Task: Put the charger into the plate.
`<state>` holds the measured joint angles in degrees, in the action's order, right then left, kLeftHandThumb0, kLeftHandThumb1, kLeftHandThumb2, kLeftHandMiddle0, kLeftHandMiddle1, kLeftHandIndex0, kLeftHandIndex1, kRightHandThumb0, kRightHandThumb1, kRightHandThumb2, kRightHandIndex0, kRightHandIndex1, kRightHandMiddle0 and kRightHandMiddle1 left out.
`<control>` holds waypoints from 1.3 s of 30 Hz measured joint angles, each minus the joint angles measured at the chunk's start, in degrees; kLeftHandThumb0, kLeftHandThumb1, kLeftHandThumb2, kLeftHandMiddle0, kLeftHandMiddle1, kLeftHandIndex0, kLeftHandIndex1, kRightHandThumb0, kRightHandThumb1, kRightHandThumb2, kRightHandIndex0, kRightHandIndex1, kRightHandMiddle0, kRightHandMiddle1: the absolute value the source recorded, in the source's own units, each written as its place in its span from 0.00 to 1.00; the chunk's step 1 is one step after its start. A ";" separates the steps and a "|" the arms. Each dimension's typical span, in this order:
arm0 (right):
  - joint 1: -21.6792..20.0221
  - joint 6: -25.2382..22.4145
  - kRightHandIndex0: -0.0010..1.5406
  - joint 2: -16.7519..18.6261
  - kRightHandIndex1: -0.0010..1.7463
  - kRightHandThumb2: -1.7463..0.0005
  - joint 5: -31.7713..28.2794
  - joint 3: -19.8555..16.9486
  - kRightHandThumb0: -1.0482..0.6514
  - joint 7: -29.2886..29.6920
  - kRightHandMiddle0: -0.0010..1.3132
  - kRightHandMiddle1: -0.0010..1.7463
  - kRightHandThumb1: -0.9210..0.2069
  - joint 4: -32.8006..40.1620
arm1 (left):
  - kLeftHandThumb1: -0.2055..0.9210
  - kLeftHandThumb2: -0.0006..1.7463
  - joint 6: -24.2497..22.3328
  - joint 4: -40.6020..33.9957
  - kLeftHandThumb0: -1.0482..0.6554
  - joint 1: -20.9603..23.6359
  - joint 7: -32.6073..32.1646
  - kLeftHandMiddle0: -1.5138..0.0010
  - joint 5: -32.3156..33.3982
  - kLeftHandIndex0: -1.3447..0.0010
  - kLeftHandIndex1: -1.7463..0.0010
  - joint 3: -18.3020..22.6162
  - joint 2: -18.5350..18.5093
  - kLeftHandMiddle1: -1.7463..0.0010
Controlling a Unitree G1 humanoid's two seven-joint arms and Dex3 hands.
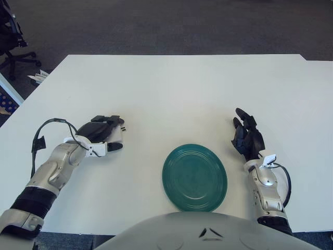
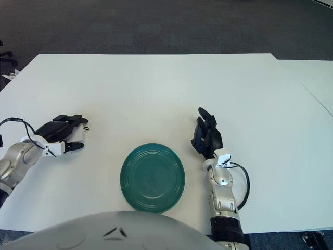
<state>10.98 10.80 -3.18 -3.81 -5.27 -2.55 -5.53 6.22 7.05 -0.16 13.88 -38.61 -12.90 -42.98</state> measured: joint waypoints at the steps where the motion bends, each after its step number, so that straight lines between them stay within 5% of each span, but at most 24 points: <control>1: 0.01 0.00 0.11 -0.06 0.00 0.52 0.00 -0.04 0.16 -0.06 0.00 0.31 0.00 -0.03 | 1.00 0.30 -0.21 -0.03 0.00 0.05 0.01 0.77 -0.07 0.93 0.52 -0.15 0.00 0.92; 6: 0.05 0.01 0.12 -0.46 0.00 0.52 -0.05 -0.20 0.15 -0.46 0.00 0.30 0.00 -0.24 | 1.00 0.32 -0.59 0.69 0.00 0.84 0.00 0.72 -0.36 0.90 0.51 -0.99 0.02 0.93; 8: 0.05 0.02 0.12 -0.56 0.00 0.52 -0.06 -0.25 0.15 -0.59 0.00 0.30 0.00 -0.33 | 1.00 0.33 -0.80 0.99 0.00 1.09 0.00 0.76 -0.41 0.86 0.46 -1.20 0.02 0.74; 10: 0.05 0.04 0.12 -0.60 0.00 0.51 -0.07 -0.35 0.16 -0.72 0.00 0.30 0.00 -0.39 | 1.00 0.35 -1.05 1.16 0.00 1.31 -0.01 0.85 -0.45 0.83 0.29 -1.40 0.02 0.41; 12: 0.04 0.05 0.12 -0.60 0.00 0.51 -0.07 -0.47 0.16 -0.80 0.00 0.30 0.00 -0.43 | 1.00 0.32 -1.13 1.60 0.00 1.78 -0.33 0.87 -0.78 0.82 0.16 -1.65 0.08 0.21; 16: -0.13 0.18 0.13 -0.61 0.01 0.51 -0.11 -0.78 0.16 -1.01 0.00 0.31 0.00 -0.60 | 1.00 0.15 -1.47 3.73 0.14 2.31 -4.95 0.80 -3.80 0.77 0.03 -2.50 0.68 0.05; 18: -0.25 0.35 0.13 -0.65 0.01 0.51 -0.19 -1.08 0.16 -1.06 0.00 0.31 0.00 -0.74 | 0.99 0.12 -2.34 4.74 0.19 2.35 -8.91 0.77 -6.18 0.74 0.02 -3.10 1.32 0.02; 24: -0.75 0.55 0.13 -0.87 0.01 0.52 -1.33 -2.34 0.16 -1.24 0.00 0.31 0.00 -1.29 | 0.55 0.64 -7.57 7.01 0.47 2.42 -19.98 0.65 -14.58 0.61 0.03 -5.82 3.41 0.00; 27: -0.84 0.55 0.13 -0.92 0.01 0.52 -1.97 -2.78 0.15 -1.52 0.00 0.31 0.00 -1.50 | 0.42 0.77 -9.91 8.13 0.57 2.56 -23.67 0.61 -16.50 0.59 0.02 -6.48 4.78 0.00; 39: -1.14 0.55 0.15 -0.76 0.01 0.54 -3.48 -3.72 0.14 -1.76 0.00 0.33 0.00 -2.00 | 0.28 0.89 -13.62 11.67 0.62 4.55 -30.87 0.51 -17.53 0.58 0.00 -6.77 6.64 0.00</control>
<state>9.84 11.35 -3.94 -7.29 -8.99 -4.31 -7.53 -7.40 18.72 4.39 -16.98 -56.14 -19.68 -36.34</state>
